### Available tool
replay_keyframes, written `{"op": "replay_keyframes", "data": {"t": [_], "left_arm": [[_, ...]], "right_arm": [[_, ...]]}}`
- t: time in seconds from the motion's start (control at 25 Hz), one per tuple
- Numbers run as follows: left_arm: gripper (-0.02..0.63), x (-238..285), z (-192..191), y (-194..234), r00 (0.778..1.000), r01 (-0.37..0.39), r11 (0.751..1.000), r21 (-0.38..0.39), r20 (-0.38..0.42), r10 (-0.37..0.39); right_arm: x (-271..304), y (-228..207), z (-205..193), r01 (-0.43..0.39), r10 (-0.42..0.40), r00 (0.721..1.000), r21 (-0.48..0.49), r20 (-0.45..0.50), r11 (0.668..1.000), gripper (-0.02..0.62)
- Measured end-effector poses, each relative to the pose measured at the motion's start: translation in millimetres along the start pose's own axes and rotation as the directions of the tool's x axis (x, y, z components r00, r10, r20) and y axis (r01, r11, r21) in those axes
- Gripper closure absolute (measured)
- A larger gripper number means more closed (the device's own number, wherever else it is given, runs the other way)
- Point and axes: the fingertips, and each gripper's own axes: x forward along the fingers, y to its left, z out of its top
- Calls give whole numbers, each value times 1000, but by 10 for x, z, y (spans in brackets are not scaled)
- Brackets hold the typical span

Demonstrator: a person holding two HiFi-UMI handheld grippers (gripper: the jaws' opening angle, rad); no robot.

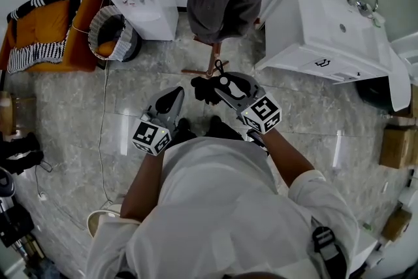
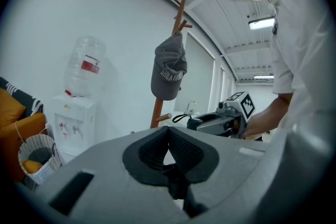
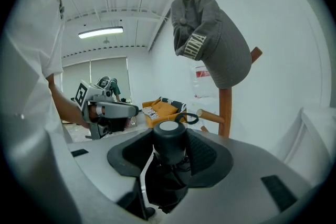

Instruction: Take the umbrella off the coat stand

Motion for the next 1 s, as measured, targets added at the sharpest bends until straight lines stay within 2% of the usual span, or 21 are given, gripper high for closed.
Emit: {"op": "replay_keyframes", "data": {"t": [0.24,0.48,0.84,1.0], "left_arm": [[597,4,74,-151,1000,27,999,45,-3,-27],[597,6,140,-198,1000,11,997,76,0,-11],[597,32,309,-251,1000,19,992,123,15,-21],[597,94,334,-249,999,32,991,127,20,-35]], "right_arm": [[-205,82,233,10,-11,999,24,50,1000,396],[-438,55,418,51,-54,994,37,92,998,396],[-623,-31,416,116,-121,985,49,124,992,396],[-611,-29,396,114,-121,985,61,126,992,396]]}}
